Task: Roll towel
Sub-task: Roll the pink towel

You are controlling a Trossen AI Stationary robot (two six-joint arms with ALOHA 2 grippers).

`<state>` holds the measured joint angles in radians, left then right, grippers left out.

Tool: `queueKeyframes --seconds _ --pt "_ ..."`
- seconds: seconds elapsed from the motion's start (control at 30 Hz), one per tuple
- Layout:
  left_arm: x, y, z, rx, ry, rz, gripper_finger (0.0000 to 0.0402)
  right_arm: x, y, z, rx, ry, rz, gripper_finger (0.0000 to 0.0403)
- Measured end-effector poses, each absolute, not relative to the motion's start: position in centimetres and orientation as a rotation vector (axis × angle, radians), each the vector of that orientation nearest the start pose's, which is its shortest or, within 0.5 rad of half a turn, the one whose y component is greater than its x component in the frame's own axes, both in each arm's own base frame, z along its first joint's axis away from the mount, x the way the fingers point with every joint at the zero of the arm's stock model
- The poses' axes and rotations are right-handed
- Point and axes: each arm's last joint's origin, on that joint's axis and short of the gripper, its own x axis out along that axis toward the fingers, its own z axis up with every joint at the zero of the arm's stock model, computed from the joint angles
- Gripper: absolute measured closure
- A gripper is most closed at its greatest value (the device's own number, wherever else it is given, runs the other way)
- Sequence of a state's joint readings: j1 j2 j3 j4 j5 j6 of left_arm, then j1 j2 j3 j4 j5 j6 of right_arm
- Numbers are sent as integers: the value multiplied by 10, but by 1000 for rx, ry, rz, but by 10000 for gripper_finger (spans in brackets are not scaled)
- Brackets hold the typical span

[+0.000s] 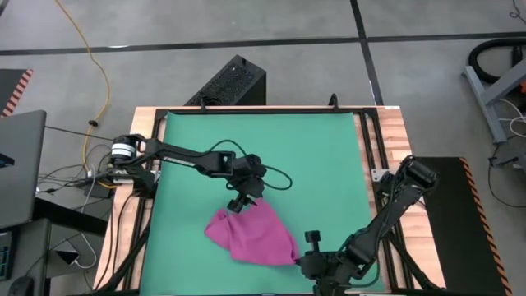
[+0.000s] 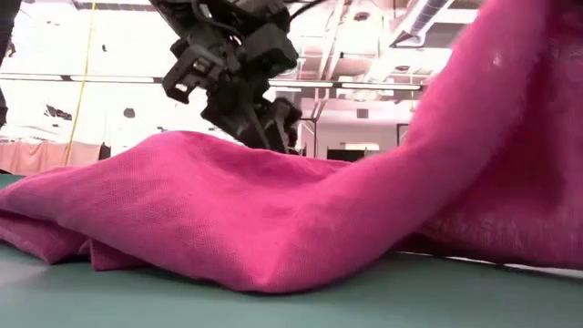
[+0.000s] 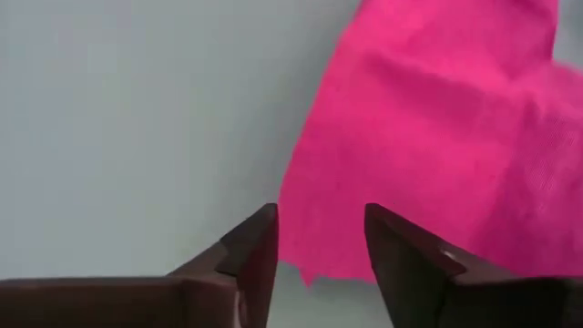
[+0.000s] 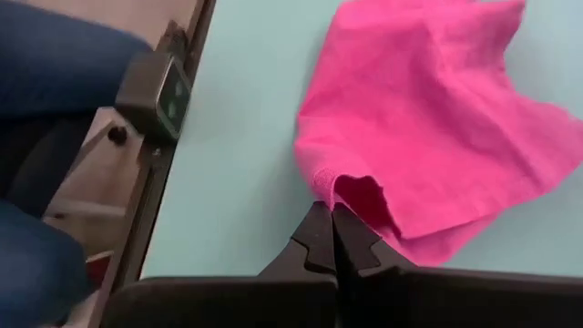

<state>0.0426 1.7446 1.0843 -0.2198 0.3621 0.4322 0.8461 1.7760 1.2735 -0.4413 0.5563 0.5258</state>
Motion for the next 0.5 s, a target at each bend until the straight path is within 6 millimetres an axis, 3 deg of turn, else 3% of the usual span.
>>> queueKeyframes --seconds 0.3,0.5 --pt "364 24 164 265 836 -405 216 260 269 223 -69 756 92 403" --pt "359 51 165 88 801 -475 216 260 269 223 -67 757 93 403"
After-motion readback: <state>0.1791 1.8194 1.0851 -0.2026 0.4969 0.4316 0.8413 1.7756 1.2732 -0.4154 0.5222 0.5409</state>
